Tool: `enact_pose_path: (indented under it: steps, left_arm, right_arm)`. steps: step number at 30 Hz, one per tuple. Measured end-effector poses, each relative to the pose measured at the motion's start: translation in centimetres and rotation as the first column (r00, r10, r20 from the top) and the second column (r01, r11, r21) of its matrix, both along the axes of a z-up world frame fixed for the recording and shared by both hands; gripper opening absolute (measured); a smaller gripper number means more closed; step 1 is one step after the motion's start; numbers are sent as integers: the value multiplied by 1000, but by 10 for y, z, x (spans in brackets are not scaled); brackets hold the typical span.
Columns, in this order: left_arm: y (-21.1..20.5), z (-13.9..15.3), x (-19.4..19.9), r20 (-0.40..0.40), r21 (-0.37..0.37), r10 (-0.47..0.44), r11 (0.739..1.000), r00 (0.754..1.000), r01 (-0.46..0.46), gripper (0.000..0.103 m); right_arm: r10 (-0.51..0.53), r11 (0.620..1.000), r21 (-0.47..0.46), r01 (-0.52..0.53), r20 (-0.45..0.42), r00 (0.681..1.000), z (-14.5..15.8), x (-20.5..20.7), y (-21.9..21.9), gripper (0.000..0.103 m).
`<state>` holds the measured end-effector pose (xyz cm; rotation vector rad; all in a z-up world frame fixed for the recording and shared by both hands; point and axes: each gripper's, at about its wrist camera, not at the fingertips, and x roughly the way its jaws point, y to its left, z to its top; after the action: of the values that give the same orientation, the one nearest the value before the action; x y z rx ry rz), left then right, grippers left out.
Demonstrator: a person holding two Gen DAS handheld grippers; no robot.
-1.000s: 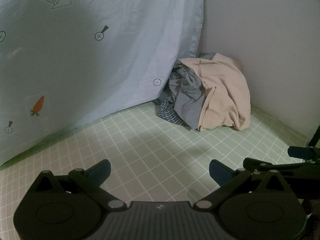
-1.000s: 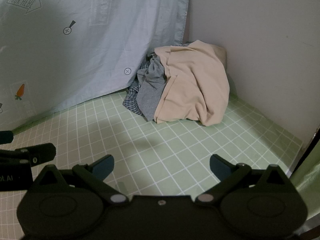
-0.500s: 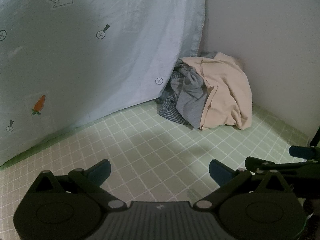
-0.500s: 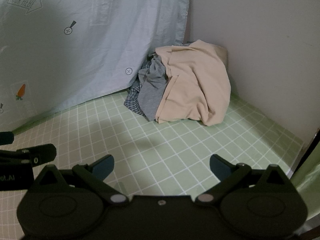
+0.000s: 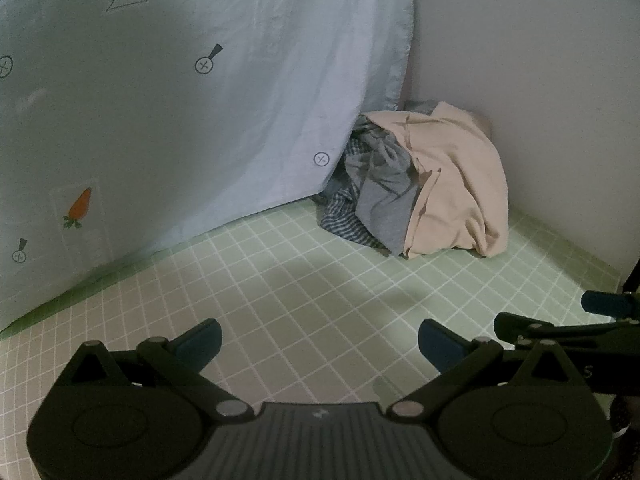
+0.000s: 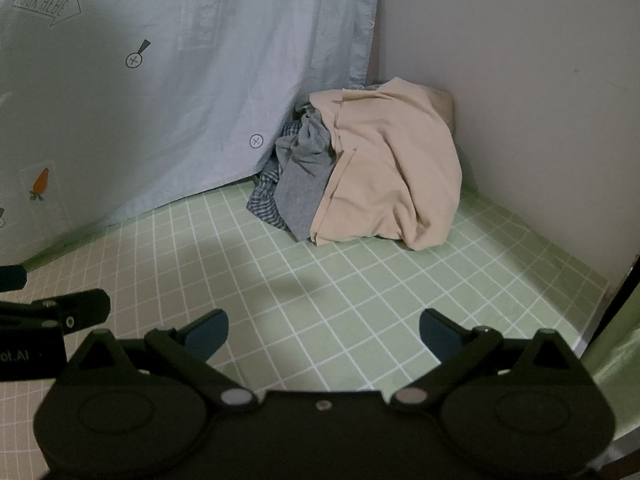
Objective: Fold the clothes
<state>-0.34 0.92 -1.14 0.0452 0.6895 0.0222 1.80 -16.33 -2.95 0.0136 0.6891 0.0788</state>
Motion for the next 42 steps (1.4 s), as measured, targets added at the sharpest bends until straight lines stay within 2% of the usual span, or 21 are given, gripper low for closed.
enact_pose_path:
  steps: [29, 42]
  left_arm:
    - [0, 1, 4, -19, 1, 1, 1000, 1000, -1, 103]
    - [-14, -2, 29, -36, -6, 48, 999, 998, -49, 103]
  right_arm:
    - [-3, 1000, 9, 3, -9, 1000, -1, 3, -5, 103]
    - [10, 1000, 25, -10, -11, 1000, -1, 30, -23, 103]
